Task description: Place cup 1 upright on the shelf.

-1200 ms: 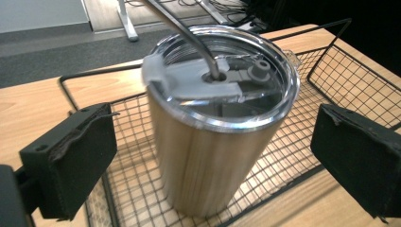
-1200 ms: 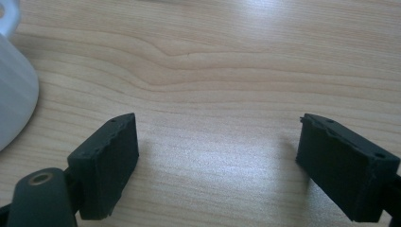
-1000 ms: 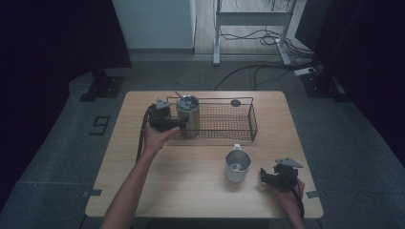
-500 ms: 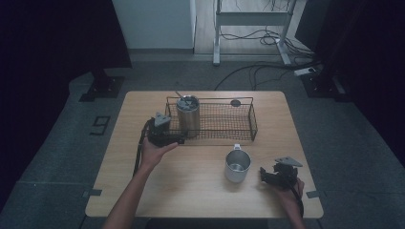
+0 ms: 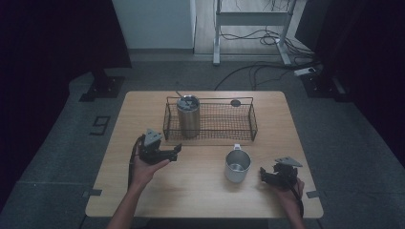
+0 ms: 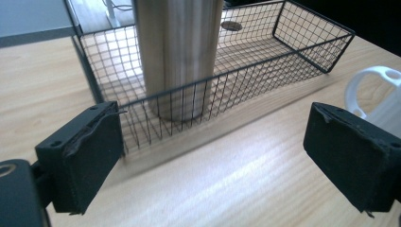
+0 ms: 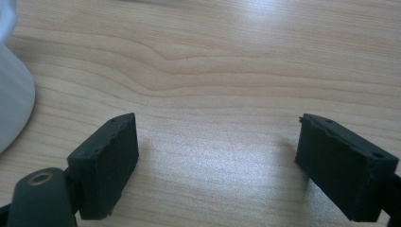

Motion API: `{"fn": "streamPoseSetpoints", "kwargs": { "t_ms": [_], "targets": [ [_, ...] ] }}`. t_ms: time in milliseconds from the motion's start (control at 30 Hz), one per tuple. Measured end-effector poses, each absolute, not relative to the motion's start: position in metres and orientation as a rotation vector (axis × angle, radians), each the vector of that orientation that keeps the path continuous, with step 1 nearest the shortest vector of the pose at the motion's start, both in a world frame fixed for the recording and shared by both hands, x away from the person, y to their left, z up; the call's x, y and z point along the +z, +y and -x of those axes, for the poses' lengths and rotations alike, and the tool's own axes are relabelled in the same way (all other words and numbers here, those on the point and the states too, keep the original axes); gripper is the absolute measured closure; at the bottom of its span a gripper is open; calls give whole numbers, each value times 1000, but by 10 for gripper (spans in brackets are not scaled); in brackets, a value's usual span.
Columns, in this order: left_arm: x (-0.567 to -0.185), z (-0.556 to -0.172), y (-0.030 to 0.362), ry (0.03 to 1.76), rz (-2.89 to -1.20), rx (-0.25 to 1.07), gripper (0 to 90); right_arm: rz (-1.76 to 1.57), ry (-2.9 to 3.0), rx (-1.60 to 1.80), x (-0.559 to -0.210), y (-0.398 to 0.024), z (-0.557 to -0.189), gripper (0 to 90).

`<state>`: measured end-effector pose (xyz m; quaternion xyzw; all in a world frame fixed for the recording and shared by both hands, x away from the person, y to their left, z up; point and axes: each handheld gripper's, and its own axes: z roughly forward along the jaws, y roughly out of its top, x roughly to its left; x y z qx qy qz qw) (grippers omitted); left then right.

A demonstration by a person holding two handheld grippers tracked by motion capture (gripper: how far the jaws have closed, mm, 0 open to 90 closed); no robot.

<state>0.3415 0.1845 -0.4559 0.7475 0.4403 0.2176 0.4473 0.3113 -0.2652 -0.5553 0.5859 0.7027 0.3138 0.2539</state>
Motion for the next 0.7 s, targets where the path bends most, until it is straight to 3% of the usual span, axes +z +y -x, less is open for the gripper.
{"fn": "streamPoseSetpoints", "kwargs": {
  "t_ms": [700],
  "targets": [
    [-498, -303, 212, 1161, -1871, 476, 88, -1593, 1907, 852, -555, -265, -311, 135]
  ]
}}
